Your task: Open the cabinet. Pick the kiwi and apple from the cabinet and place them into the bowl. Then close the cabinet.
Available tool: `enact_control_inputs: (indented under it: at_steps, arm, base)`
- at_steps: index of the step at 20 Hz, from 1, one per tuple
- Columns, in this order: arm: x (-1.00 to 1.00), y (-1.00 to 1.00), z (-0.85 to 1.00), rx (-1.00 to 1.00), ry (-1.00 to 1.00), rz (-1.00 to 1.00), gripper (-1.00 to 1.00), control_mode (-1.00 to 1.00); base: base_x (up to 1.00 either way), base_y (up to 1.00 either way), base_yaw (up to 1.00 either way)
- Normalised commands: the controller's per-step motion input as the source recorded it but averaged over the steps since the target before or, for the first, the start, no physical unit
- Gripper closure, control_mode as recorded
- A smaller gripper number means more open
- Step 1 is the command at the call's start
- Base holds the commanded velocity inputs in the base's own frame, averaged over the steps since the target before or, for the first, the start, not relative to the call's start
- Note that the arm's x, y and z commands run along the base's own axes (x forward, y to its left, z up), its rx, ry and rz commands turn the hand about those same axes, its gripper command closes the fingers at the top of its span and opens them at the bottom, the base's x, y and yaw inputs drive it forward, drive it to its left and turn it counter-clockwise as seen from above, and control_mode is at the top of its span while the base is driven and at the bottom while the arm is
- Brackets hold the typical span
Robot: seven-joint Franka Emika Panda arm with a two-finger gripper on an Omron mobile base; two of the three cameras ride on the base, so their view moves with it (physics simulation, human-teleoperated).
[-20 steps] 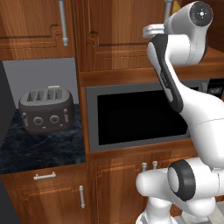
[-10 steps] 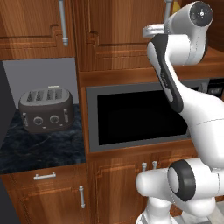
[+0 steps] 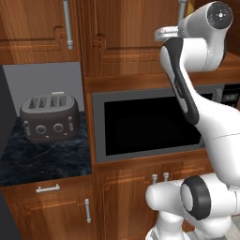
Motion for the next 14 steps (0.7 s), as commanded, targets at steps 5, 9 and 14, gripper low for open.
enact_control_inputs:
  at_steps: [5, 9, 14]
  arm:
    - [-0.63, 0.00, 0.00, 0.00, -0.01, 0.00, 1.00, -1.00]
    - [-0.57, 0.00, 0.00, 0.00, 0.00, 0.00, 1.00, -1.00]
    - [-0.60, 0.00, 0.00, 0.00, 0.00, 0.00, 1.00, -1.00]
  base:
    - [0.00, 0.00, 0.00]
    - [0.00, 0.00, 0.00]
    - [0.00, 0.00, 0.00]
